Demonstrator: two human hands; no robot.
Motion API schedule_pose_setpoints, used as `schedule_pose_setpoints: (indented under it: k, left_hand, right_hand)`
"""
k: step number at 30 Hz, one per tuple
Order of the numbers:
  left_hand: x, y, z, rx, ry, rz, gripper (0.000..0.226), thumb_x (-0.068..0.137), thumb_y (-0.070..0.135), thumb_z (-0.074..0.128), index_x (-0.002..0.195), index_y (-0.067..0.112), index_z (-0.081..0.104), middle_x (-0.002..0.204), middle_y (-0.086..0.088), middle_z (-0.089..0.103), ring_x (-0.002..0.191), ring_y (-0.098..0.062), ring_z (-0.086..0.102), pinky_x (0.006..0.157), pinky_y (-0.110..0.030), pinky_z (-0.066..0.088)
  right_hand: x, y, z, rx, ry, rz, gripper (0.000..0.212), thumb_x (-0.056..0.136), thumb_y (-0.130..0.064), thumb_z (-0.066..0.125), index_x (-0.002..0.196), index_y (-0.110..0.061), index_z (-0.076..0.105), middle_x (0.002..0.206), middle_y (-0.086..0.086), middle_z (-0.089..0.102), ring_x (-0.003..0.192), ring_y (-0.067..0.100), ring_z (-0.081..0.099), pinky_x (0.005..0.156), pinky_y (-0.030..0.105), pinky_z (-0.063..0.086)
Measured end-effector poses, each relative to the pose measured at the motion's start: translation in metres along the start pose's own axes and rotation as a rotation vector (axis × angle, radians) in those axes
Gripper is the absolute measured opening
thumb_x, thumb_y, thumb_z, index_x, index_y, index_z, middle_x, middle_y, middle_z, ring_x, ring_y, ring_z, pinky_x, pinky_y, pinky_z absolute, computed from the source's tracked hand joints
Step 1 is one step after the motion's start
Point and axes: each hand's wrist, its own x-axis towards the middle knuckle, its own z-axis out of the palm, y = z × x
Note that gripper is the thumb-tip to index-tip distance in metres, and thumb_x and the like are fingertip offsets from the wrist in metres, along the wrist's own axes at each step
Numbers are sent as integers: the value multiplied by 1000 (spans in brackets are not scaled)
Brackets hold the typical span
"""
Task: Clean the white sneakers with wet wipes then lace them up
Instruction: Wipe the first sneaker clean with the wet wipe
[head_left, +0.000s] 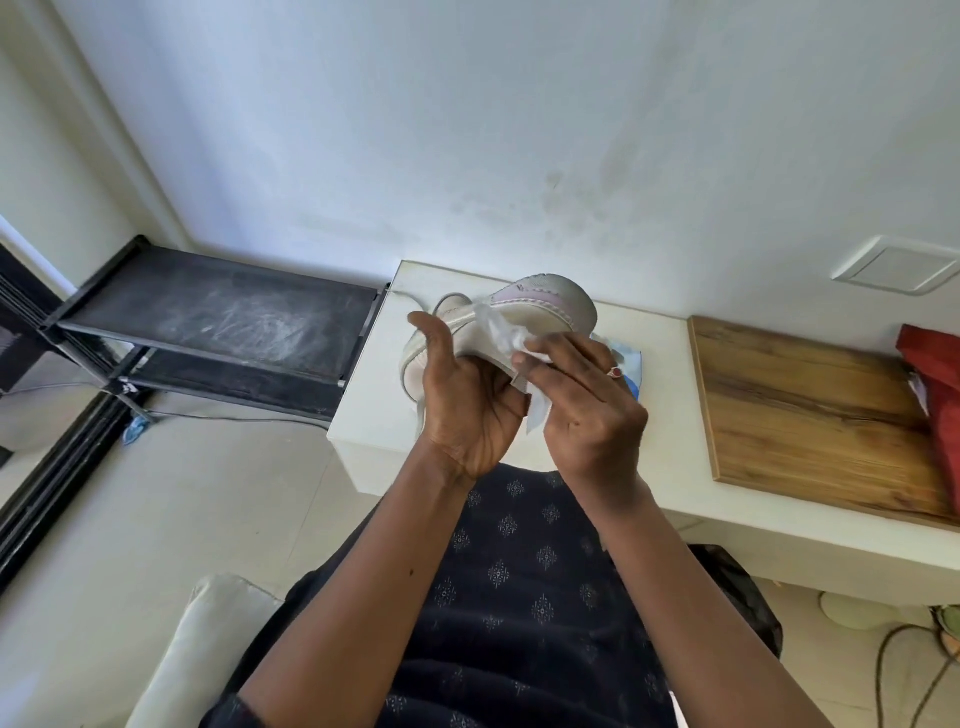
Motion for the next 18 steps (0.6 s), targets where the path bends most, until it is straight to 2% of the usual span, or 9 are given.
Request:
schedule_pose_setpoints:
  k: [3,5,6,8,9,12,15,17,18]
  left_hand:
    - [2,-3,3,99,110,-19,53,99,40,32,84,14,74,88,-10,67,80,-19,61,62,-25,51]
    - [2,-10,1,220,159,-28,47,95,17,38,64,15,74,82,-14,60,77,-24,54,58,-26,42]
    - [0,-14,-2,304,157,-29,47,91,12,41,53,11,69,71,-15,56,71,-25,49,59,-29,37]
    - [-3,-21,-5,475,104,-37,41,82,8,49,41,7,56,49,-11,46,59,-22,41,59,-30,32]
    - [-5,-22,-5,539,82,-46,35,79,7,52,44,6,53,47,-8,43,56,-20,37,56,-28,30]
    - [-6,-22,-7,674,52,-65,12,72,9,58,66,2,51,60,-10,35,59,-22,26,54,-31,23]
    - [-10,-23,-11,877,58,-63,26,60,24,56,58,0,45,62,-11,33,62,-22,25,60,-35,24]
    - [-13,-23,-10,993,92,-60,21,62,21,52,47,13,40,52,0,35,56,-16,29,59,-30,27]
    - [-14,-22,-10,1020,99,-72,26,64,21,51,42,21,37,48,6,34,53,-13,28,58,-28,27]
  right_hand:
    - [12,8,-3,-68,56,177,24,80,16,54,81,1,73,87,12,71,80,28,65,74,18,45]
    - [22,14,-7,-93,51,290,25,77,10,51,83,0,73,88,10,71,80,28,66,71,18,45]
    - [25,17,-6,-96,24,317,27,78,6,48,86,0,73,89,10,70,81,28,66,73,18,45]
    - [29,18,-4,-128,-81,324,26,77,9,51,89,1,73,95,11,70,84,30,65,76,19,46]
    - [29,17,-4,-146,-145,316,27,75,10,52,90,1,73,96,12,69,85,31,65,76,21,47]
    - [35,18,-6,-118,-314,306,26,74,5,52,89,1,73,96,11,70,84,31,65,75,25,47]
    - [43,27,-5,-78,-526,324,17,79,4,57,87,2,71,93,13,70,84,33,65,76,36,50]
    - [47,32,-3,-40,-599,326,15,81,2,56,87,1,70,90,15,70,83,36,65,72,42,53]
    - [50,32,-2,-15,-595,338,16,82,-1,56,89,0,71,91,16,71,83,36,65,73,43,54]
